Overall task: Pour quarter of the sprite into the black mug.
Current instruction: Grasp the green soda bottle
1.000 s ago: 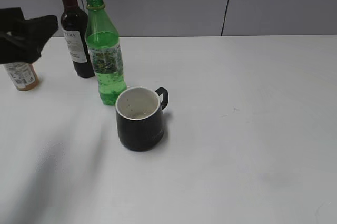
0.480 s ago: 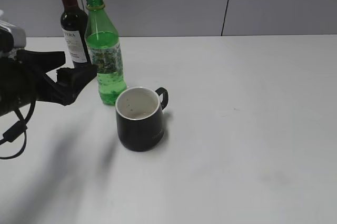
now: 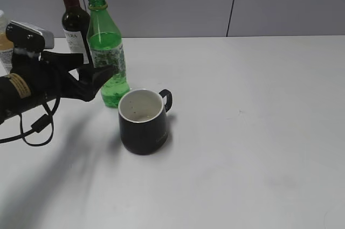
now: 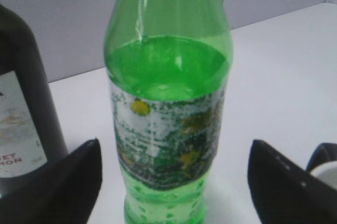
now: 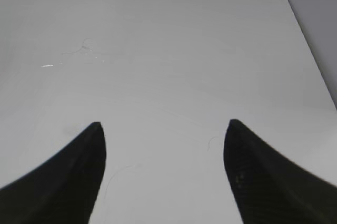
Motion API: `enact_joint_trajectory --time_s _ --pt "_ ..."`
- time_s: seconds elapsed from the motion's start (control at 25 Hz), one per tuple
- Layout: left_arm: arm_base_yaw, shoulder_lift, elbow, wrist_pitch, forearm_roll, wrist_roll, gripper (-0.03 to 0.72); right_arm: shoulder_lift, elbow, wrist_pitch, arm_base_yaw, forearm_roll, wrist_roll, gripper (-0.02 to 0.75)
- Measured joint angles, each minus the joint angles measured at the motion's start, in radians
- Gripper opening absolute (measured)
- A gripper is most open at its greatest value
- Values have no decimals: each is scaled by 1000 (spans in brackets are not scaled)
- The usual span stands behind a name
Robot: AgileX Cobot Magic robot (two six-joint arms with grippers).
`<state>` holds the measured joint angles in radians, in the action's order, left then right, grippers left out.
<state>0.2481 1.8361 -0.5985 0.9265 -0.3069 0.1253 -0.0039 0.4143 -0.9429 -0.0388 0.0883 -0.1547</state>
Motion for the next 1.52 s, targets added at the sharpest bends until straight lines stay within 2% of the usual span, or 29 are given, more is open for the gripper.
enact_joint_trajectory --time_s 0.56,1.0,1.12,1.36,1.52 --pt "0 189 -197 88 -51 -4 667 0 0 0 0 0 0 533" --pt "0 285 -292 115 -79 -4 656 0 0 0 0 0 0 522" --pt "0 287 -295 115 -82 -4 622 0 0 0 0 0 0 522" --pt "0 287 -296 119 -87 -2 447 0 0 0 0 0 0 521" --pt "1 287 -296 118 -87 -3 445 0 0 0 0 0 0 521"
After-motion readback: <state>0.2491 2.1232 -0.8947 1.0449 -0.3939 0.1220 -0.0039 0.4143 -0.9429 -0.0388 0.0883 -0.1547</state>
